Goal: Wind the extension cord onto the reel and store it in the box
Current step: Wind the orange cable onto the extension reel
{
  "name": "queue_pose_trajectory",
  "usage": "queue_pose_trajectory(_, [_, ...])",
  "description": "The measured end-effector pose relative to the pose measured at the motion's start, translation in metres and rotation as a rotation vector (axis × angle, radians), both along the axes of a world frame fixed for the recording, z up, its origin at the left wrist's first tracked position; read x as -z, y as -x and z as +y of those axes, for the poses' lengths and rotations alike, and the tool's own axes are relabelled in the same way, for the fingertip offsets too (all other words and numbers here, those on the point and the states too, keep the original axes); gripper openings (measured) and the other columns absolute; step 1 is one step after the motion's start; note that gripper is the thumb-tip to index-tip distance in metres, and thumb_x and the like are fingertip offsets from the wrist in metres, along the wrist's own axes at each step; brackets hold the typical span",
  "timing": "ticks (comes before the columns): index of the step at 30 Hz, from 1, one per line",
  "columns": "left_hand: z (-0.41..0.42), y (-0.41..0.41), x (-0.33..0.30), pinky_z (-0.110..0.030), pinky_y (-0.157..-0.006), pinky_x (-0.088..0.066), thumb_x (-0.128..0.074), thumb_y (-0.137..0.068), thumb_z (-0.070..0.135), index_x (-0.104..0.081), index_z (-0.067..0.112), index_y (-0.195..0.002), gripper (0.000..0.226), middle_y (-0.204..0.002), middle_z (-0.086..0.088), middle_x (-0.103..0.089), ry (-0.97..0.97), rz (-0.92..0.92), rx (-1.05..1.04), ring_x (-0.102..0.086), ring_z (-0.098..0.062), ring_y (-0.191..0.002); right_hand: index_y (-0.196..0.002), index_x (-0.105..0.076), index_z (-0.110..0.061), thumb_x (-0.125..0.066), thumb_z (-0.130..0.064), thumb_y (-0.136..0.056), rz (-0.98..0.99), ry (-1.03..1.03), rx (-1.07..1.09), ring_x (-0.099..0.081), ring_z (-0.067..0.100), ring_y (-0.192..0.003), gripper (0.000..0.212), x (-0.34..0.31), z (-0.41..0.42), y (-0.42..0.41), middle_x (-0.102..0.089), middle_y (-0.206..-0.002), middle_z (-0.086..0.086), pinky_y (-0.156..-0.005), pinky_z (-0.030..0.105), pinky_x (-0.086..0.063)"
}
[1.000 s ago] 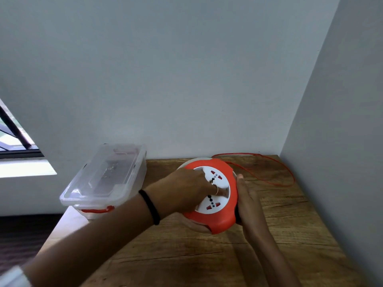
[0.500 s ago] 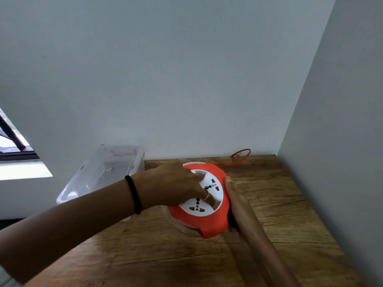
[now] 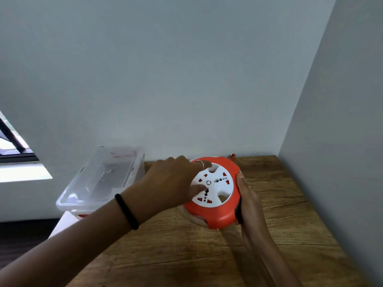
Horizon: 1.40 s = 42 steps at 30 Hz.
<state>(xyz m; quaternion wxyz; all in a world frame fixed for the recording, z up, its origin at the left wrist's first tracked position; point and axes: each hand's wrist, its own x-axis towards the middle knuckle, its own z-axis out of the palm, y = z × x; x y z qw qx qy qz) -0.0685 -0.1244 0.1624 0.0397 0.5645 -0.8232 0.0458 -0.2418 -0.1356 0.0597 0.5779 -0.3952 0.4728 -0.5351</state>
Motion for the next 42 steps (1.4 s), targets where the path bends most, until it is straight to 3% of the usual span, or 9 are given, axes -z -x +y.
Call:
queue_pose_trajectory(5, [-0.001, 0.015, 0.012, -0.033, -0.086, -0.049, -0.052, -0.087, 0.059, -0.027, 0.041, -0.146, 0.066, -0.121, 0.005, -0.063, -0.046, 0.008, -0.024, -0.059, -0.018, -0.111, -0.099, -0.067, -0.003, -0.047, -0.046, -0.093, -0.017, 0.007, 0.015, -0.064, 0.009, -0.051, 0.048, -0.004, 0.002, -0.001, -0.071, -0.068, 0.004, -0.037, 0.014, -0.04])
queue_pose_trajectory(9, [-0.003, 0.025, 0.015, -0.034, -0.09, -0.05, -0.054, -0.087, 0.055, -0.034, 0.037, -0.145, 0.064, -0.121, 0.004, -0.064, -0.115, 0.133, -0.071, -0.061, -0.02, -0.109, -0.109, -0.067, -0.011, -0.047, -0.05, -0.09, -0.033, 0.008, 0.022, -0.072, 0.019, -0.072, 0.048, -0.003, 0.002, -0.002, -0.075, -0.088, 0.007, -0.048, 0.02, -0.05])
queue_pose_trajectory(13, [-0.006, 0.033, 0.019, -0.036, -0.092, -0.049, -0.057, -0.084, 0.057, -0.036, 0.035, -0.143, 0.067, -0.131, 0.003, -0.058, -0.112, 0.188, -0.169, -0.06, -0.021, -0.111, -0.11, -0.067, -0.011, -0.047, -0.049, -0.09, -0.014, 0.004, 0.045, -0.072, 0.015, -0.069, 0.047, -0.004, 0.004, -0.003, -0.075, -0.087, 0.005, -0.047, 0.018, -0.048])
queue_pose_trajectory(19, [-0.005, 0.042, 0.022, -0.034, -0.092, -0.045, -0.055, -0.083, 0.059, -0.034, 0.033, -0.145, 0.07, -0.136, 0.005, -0.054, -0.1, 0.156, -0.24, -0.052, -0.02, -0.122, -0.099, -0.066, -0.006, -0.045, -0.044, -0.094, -0.014, 0.046, 0.059, -0.062, 0.001, -0.051, 0.044, -0.006, 0.006, -0.008, -0.069, -0.062, -0.005, -0.041, 0.011, -0.041])
queue_pose_trajectory(23, [-0.004, 0.045, 0.027, -0.036, -0.094, -0.044, -0.058, -0.082, 0.057, -0.035, 0.034, -0.144, 0.07, -0.137, 0.006, -0.053, -0.141, 0.236, -0.3, -0.05, -0.021, -0.124, -0.103, -0.068, -0.014, -0.043, -0.048, -0.093, 0.024, 0.069, 0.065, -0.071, 0.009, -0.069, 0.043, -0.002, 0.003, -0.007, -0.075, -0.079, -0.003, -0.052, 0.017, -0.051])
queue_pose_trajectory(26, [-0.003, 0.047, 0.031, -0.036, -0.095, -0.044, -0.061, -0.083, 0.053, -0.036, 0.03, -0.145, 0.07, -0.139, 0.004, -0.052, -0.16, 0.254, -0.317, -0.049, -0.021, -0.125, -0.098, -0.07, -0.018, -0.04, -0.05, -0.093, 0.09, 0.1, 0.084, -0.071, 0.014, -0.074, 0.044, -0.001, 0.003, -0.007, -0.075, -0.08, 0.001, -0.06, 0.023, -0.055])
queue_pose_trajectory(32, [-0.002, 0.048, 0.03, -0.028, -0.086, -0.044, -0.058, -0.087, 0.045, -0.044, 0.023, -0.139, 0.057, -0.129, 0.001, -0.059, -0.092, 0.257, -0.292, -0.053, -0.019, -0.119, -0.086, -0.068, -0.019, -0.036, -0.049, -0.096, 0.181, 0.153, 0.108, -0.067, 0.005, -0.06, 0.044, 0.001, -0.001, -0.008, -0.071, -0.066, -0.005, -0.051, 0.014, -0.049])
queue_pose_trajectory(39, [-0.001, 0.045, 0.027, -0.033, -0.102, -0.042, -0.056, -0.092, 0.041, -0.031, 0.026, -0.148, 0.064, -0.143, -0.001, -0.05, -0.096, 0.171, -0.212, -0.047, -0.02, -0.129, -0.076, -0.063, -0.026, -0.035, -0.048, -0.095, 0.198, 0.162, 0.113, -0.067, 0.0, -0.061, 0.04, 0.004, -0.003, -0.006, -0.069, -0.061, -0.016, -0.056, 0.018, -0.052])
queue_pose_trajectory(42, [-0.001, 0.045, 0.025, -0.036, -0.106, -0.039, -0.055, -0.093, 0.035, -0.03, 0.027, -0.149, 0.062, -0.148, -0.002, -0.044, -0.086, 0.125, -0.158, -0.045, -0.022, -0.132, -0.077, -0.06, -0.028, -0.034, -0.045, -0.097, 0.179, 0.147, 0.1, -0.065, -0.005, -0.061, 0.037, 0.004, -0.002, -0.005, -0.067, -0.059, -0.023, -0.052, 0.014, -0.049])
